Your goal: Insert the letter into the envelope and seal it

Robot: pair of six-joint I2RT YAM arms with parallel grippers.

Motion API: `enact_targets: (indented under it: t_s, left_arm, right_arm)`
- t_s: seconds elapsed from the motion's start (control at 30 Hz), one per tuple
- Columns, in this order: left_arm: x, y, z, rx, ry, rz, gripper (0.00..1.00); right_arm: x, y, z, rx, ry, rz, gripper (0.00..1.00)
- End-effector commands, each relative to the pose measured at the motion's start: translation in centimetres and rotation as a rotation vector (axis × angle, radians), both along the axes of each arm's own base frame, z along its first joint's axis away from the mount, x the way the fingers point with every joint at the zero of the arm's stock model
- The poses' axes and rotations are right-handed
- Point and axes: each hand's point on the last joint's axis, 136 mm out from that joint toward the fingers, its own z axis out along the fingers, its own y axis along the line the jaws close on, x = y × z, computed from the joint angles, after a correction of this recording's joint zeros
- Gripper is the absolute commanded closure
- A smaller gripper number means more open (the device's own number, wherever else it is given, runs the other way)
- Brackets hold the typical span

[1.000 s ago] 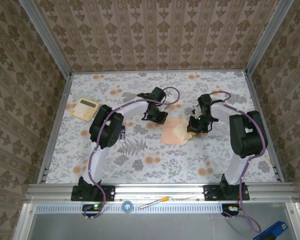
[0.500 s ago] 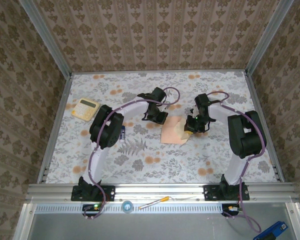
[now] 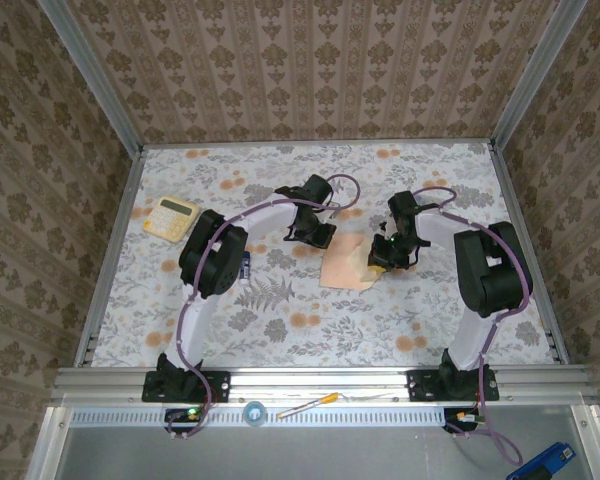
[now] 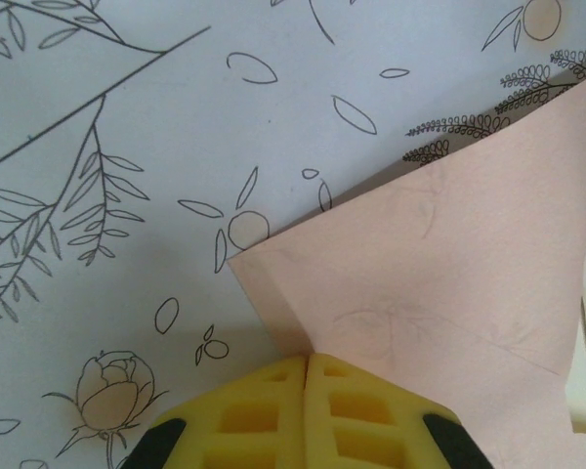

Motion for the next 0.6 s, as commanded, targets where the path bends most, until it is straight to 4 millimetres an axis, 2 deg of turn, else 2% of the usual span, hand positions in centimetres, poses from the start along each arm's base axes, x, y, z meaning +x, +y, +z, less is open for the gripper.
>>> enact_targets:
  t_s: [0.0,0.33,0.57]
  left_arm:
    - [-3.2,3.3,-4.6,0.176,0.115,0.010,1.00]
    - [-3.3,3.3,-4.7,0.176,0.117,0.009,1.00]
    - [-3.3,3.3,-4.7,0.178,0.119,0.008,1.00]
  right_arm:
    - [-1.5,-0.6,0.5,-0.028,0.021,0.012,1.00]
    - [-1.6,-1.7,1.0,-0.058,0.030,-0.020,1.00]
    - [-1.7,-2.6,0.4,-0.115,0.071,-0.062,1.00]
